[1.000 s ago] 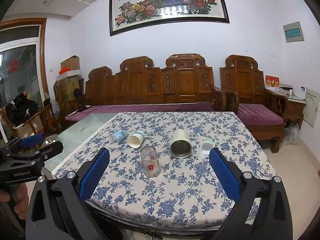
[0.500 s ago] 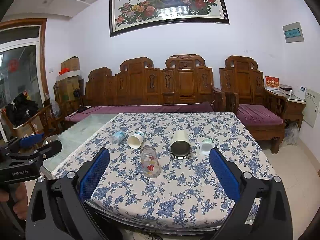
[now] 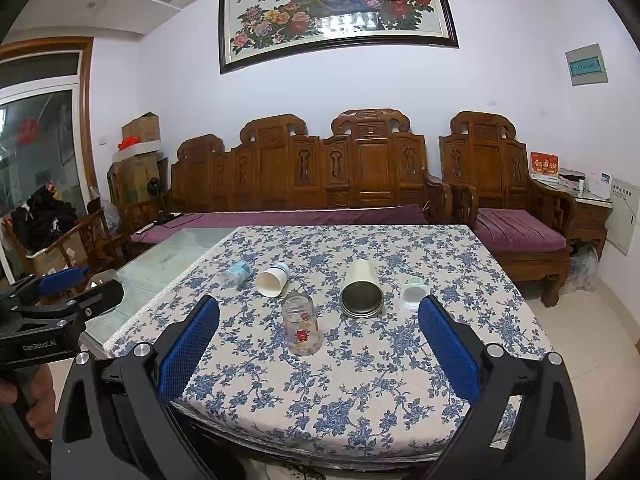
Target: Flip cup upside down
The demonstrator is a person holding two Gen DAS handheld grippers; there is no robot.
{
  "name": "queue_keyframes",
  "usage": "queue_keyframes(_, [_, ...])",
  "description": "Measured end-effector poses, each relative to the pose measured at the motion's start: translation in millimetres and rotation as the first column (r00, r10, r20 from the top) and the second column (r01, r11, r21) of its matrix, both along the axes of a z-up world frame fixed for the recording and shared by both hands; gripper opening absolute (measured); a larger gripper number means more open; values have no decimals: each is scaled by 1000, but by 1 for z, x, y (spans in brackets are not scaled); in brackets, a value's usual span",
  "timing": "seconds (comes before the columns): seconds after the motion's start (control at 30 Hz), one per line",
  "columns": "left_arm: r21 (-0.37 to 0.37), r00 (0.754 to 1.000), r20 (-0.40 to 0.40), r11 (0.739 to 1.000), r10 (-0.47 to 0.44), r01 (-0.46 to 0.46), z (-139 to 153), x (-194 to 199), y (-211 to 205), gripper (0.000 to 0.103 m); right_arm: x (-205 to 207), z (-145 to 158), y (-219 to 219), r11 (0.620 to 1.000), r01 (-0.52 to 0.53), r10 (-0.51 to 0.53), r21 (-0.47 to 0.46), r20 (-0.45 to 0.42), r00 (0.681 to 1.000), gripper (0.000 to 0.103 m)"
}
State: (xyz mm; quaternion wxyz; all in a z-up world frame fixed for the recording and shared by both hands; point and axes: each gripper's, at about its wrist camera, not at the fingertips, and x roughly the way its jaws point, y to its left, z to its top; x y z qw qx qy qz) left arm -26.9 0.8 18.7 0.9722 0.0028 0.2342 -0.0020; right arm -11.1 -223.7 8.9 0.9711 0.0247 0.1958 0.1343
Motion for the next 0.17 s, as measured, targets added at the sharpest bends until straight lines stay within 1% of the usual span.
queue_keyframes(0.17, [-2,1000,0,1000,0,0,0,0,0,95,0,0,0,1000,0,0,0,0,1000,100])
